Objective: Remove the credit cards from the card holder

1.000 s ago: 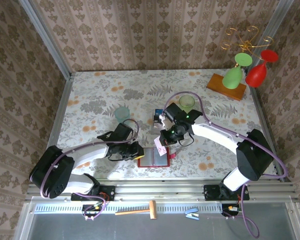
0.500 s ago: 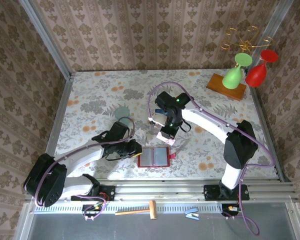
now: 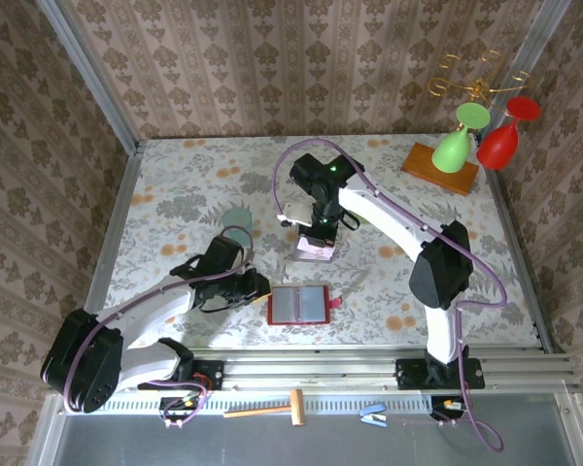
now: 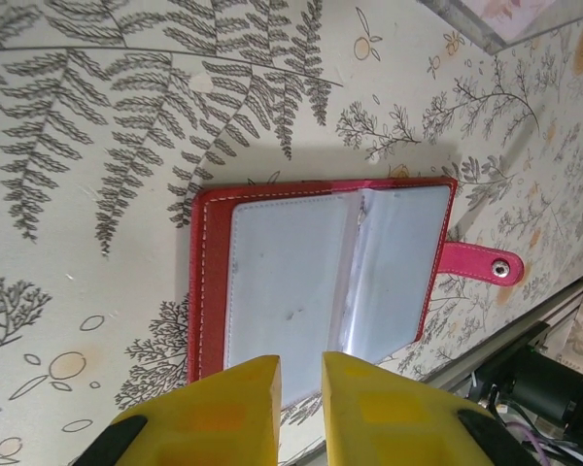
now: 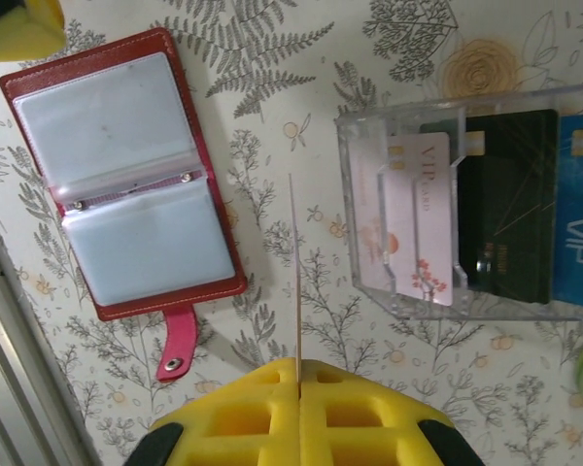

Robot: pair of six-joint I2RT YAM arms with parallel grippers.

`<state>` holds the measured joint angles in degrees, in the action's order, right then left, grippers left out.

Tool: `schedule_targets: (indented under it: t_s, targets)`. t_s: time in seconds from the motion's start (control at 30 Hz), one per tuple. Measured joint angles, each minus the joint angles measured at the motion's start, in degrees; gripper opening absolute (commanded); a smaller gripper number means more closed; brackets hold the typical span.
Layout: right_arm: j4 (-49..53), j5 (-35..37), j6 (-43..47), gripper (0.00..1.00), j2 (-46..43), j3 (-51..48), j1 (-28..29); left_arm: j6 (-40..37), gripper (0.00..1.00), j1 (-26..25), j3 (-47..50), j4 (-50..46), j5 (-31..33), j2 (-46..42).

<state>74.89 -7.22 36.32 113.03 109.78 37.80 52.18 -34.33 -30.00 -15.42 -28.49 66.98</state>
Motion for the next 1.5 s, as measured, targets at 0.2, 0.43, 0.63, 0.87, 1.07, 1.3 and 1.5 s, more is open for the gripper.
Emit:
schedule_targets:
  t_s: [0.2,0.43,0.63,0.87,1.07,1.3,1.5]
  targets:
    - [2.6,0.0,2.3,0.00,4.2,6.1,-1.1,-0.4,0.20,1.7,0.4,-1.1,0.0,-0.5]
    - [5.2,-0.1,4.5,0.00,9.1,13.0,-2.4,-0.9,0.21,3.4,0.4,-2.6,-0.2,-0.9]
    - [7.2,-0.2,6.0,0.00,13.9,17.7,-3.6,-0.9,0.21,4.3,0.4,-3.1,-0.2,-1.5]
    - [8.6,-0.3,7.6,0.00,18.4,20.8,-4.3,-0.9,0.22,4.9,0.4,-4.5,-0.2,-2.0]
    - [8.7,-0.2,8.7,0.00,21.1,20.8,-4.5,-0.9,0.22,5.2,0.4,-4.9,-0.2,-2.1]
    - [8.7,-0.3,9.0,0.00,23.5,20.8,-4.8,-0.9,0.22,5.9,0.4,-5.0,-0.2,-2.1]
    - [8.7,-0.9,9.2,0.16,24.5,20.8,-4.9,-0.9,0.22,5.9,0.4,-5.2,-0.2,-2.1]
